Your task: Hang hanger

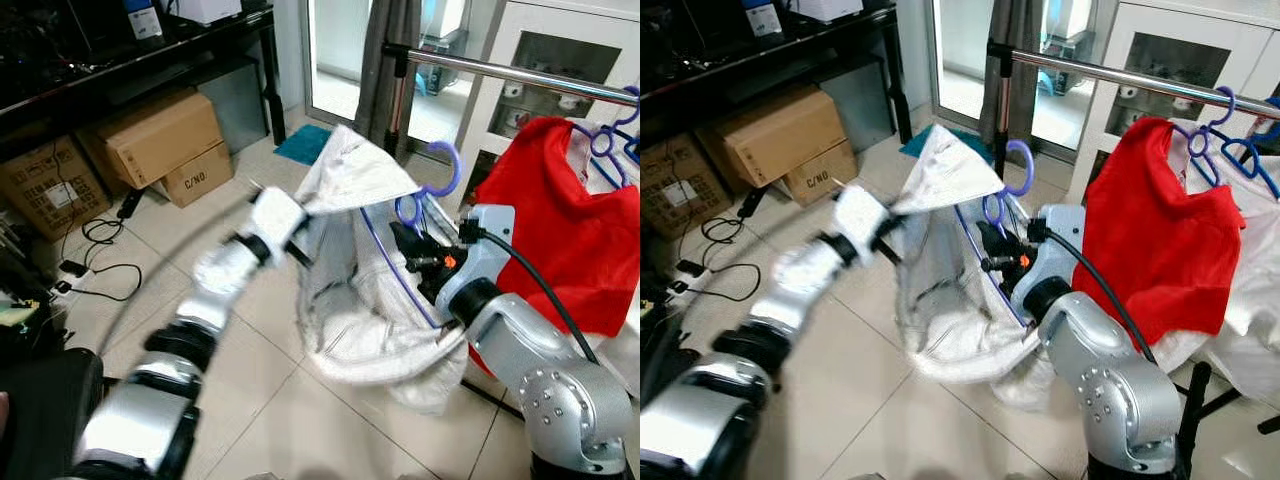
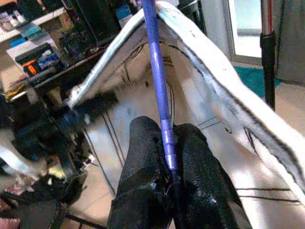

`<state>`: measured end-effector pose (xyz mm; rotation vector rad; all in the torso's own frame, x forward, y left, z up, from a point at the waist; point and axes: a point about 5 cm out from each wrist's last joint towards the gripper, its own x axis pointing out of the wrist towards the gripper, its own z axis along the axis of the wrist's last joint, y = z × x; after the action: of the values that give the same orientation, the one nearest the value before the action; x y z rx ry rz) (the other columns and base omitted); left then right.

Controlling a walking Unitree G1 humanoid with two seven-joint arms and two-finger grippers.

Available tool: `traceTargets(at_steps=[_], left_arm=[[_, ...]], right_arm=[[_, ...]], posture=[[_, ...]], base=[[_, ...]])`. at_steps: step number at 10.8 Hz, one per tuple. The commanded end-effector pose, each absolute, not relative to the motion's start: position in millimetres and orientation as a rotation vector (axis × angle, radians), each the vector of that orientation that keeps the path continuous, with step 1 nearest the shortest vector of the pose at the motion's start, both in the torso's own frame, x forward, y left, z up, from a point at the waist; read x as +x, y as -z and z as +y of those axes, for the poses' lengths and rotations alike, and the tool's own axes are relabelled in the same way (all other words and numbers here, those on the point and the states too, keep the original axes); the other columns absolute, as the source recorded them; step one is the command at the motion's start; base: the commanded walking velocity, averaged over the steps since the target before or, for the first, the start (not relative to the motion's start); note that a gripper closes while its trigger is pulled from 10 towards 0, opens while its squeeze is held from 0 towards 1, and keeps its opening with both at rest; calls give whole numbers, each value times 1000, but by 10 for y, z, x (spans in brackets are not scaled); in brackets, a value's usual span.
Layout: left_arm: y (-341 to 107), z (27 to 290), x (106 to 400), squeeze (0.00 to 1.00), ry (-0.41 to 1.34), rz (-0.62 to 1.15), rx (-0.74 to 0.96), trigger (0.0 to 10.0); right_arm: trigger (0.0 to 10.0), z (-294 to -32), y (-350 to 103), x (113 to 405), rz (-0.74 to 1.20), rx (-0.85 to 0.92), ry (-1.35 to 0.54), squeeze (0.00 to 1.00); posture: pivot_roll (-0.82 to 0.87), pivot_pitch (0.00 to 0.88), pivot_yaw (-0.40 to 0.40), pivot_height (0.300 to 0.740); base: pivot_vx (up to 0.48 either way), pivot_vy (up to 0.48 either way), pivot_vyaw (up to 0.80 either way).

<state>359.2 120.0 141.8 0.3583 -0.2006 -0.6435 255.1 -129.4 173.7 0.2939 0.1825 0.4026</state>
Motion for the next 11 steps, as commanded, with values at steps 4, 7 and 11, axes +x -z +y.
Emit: traceTargets(at_steps=[4,7,11], left_arm=[[-2146,1748,3755,0,544,-325,561,0],[-2486,2331,3848,0,418,-178,751,0],[-2370,2586,3819,0,441,-89,451,0]], right_arm=[[0,-1370,-1680,2470,233,40,-566,0],[0,-1338,-1717,2293,245,-83,-886,0],[0,-1551,-1698,2288,217,44,-840,0]], posture=[[-149,0,50,740],[-128,0,43,740],[-150,0,68,740]], base=[[0,0,0],[0,0,0],[0,0,0]])
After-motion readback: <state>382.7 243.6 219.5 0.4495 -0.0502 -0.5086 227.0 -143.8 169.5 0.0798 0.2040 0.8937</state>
